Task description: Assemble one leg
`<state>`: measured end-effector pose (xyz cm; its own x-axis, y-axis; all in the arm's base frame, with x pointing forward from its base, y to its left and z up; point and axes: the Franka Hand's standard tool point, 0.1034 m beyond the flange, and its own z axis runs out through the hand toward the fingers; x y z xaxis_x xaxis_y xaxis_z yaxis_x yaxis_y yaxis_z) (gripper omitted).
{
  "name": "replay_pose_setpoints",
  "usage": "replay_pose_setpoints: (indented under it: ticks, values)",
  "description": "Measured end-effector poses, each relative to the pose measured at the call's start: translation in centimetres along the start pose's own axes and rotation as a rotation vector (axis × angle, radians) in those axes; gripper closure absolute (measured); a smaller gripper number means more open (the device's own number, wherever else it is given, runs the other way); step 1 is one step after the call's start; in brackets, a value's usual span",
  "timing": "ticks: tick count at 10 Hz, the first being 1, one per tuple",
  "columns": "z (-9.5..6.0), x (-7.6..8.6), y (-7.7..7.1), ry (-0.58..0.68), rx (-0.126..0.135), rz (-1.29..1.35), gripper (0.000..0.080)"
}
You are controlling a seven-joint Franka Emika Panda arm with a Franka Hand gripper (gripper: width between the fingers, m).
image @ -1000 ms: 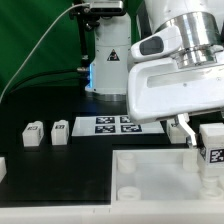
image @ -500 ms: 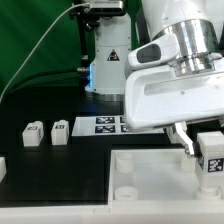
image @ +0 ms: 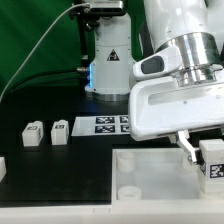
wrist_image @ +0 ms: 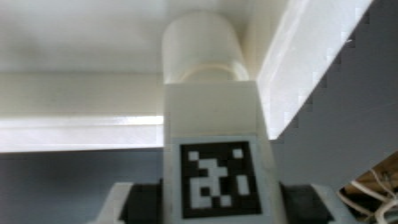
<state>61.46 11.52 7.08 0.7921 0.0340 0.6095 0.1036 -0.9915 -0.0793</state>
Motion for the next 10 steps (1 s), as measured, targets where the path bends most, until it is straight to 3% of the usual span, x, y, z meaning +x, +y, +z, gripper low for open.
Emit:
replay_pose_setpoints:
  ticks: [2,3,4,5,6,7,10]
  values:
    - [0.00,0.00,0.00,0.000,0.000,0.000,0.0507]
    - [0.00,0.00,0.00,0.000,0.000,0.000,0.0433]
    - [0.00,0.00,0.00,0.000,0.000,0.000,0.0433]
    - [0.00,0.00,0.00,0.000,0.000,0.000,0.0246]
    - [0.00,0.00,0.00,0.000,0.000,0.000,0.0246]
    - [0.00,0.00,0.00,0.000,0.000,0.000,0.0171]
    - [0.00,0.00,0.00,0.000,0.000,0.000,0.0150]
